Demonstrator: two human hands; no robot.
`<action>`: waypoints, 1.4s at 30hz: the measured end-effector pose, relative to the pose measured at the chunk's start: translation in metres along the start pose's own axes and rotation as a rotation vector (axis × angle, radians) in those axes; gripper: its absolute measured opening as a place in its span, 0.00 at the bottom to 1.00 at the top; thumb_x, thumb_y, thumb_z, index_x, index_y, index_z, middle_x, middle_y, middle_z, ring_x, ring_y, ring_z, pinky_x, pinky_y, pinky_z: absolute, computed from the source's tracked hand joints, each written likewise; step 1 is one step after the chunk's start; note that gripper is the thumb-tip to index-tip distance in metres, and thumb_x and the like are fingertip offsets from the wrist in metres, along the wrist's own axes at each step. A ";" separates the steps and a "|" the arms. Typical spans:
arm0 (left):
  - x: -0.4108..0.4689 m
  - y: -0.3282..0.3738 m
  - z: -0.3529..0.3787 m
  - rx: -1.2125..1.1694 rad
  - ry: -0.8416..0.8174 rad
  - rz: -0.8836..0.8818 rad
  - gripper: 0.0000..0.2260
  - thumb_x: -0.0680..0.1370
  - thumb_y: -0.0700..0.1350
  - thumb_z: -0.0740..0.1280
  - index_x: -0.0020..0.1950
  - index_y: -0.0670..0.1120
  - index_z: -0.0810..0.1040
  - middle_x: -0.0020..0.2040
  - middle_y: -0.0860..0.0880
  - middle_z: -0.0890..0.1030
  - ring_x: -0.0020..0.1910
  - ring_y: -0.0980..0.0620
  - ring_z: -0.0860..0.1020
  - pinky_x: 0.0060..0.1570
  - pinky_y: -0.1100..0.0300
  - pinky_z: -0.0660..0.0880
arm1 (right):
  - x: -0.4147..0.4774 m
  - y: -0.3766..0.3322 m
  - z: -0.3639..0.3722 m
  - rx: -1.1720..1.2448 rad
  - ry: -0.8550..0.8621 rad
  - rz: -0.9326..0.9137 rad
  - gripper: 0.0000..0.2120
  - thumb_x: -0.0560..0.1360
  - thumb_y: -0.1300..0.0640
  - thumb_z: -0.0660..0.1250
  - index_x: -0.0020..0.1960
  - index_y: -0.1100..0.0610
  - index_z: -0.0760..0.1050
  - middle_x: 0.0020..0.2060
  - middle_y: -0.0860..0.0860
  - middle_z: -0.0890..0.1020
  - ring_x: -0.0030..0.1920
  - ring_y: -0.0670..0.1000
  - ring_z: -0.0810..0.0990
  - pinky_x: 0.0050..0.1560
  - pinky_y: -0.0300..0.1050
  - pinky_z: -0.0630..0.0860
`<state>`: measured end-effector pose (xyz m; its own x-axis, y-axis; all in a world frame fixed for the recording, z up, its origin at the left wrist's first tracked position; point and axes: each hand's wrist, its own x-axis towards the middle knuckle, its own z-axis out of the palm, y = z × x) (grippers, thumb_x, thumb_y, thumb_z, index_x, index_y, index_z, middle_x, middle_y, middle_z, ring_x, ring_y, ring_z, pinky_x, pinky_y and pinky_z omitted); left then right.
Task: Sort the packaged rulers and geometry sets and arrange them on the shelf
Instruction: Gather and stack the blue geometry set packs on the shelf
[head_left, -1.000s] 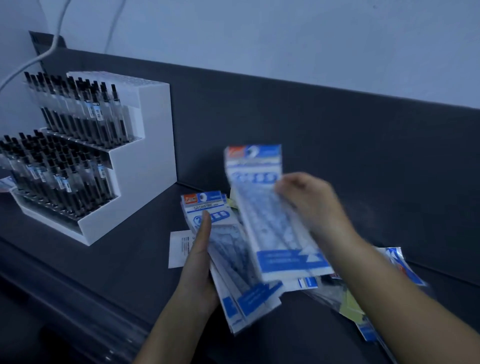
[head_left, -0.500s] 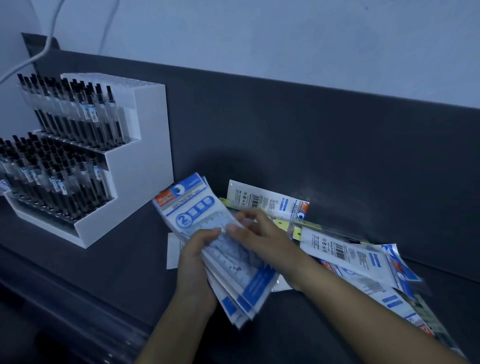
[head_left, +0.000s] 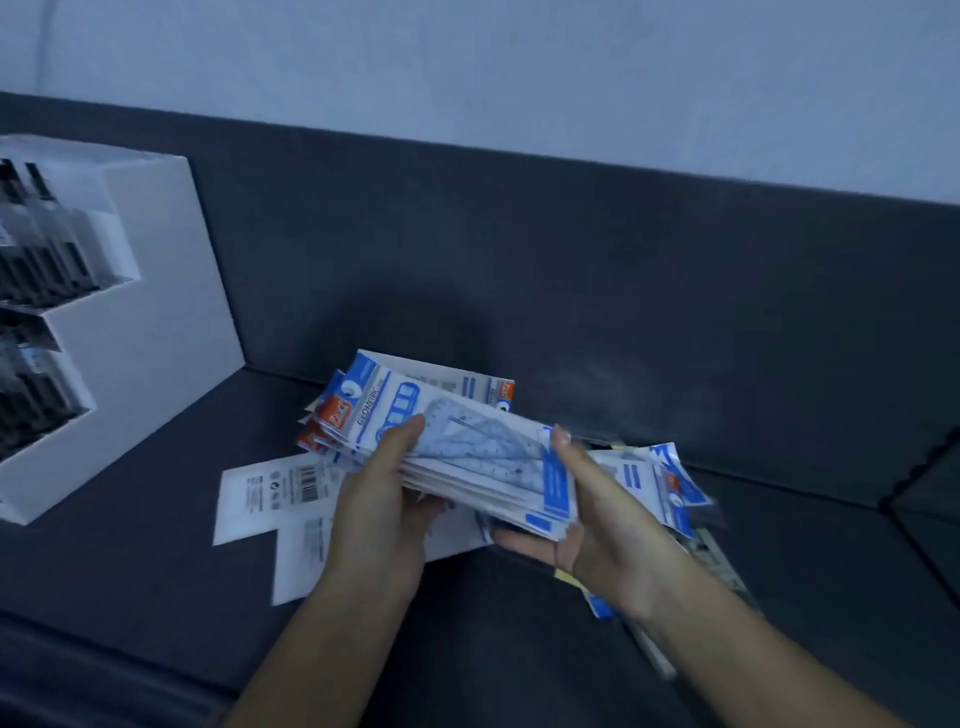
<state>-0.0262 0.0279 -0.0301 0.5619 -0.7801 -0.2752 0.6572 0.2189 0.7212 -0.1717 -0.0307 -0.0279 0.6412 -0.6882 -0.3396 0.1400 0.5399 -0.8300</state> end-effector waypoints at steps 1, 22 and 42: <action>-0.003 -0.008 0.005 -0.004 -0.016 -0.039 0.05 0.75 0.42 0.67 0.50 0.47 0.79 0.45 0.47 0.84 0.44 0.50 0.81 0.38 0.56 0.77 | -0.004 0.002 -0.007 -0.026 -0.016 -0.028 0.26 0.68 0.44 0.66 0.61 0.56 0.76 0.53 0.55 0.83 0.54 0.55 0.82 0.50 0.53 0.81; -0.010 0.044 -0.063 -0.042 0.146 -0.031 0.03 0.75 0.38 0.61 0.44 0.43 0.74 0.39 0.44 0.84 0.42 0.47 0.81 0.28 0.61 0.79 | -0.010 -0.093 -0.069 -1.879 0.345 -0.444 0.16 0.73 0.62 0.61 0.37 0.43 0.80 0.37 0.44 0.83 0.41 0.48 0.79 0.41 0.42 0.71; -0.031 0.000 -0.050 -0.004 -0.246 -0.151 0.11 0.63 0.40 0.70 0.44 0.41 0.81 0.37 0.43 0.83 0.33 0.47 0.82 0.33 0.53 0.79 | 0.045 0.015 0.089 -1.070 -0.204 -0.716 0.15 0.75 0.66 0.62 0.59 0.55 0.73 0.52 0.50 0.76 0.47 0.47 0.78 0.50 0.43 0.75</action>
<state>-0.0187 0.0808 -0.0534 0.3190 -0.9228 -0.2162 0.7266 0.0916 0.6810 -0.0736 -0.0100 -0.0159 0.7908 -0.5239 0.3165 -0.1096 -0.6299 -0.7689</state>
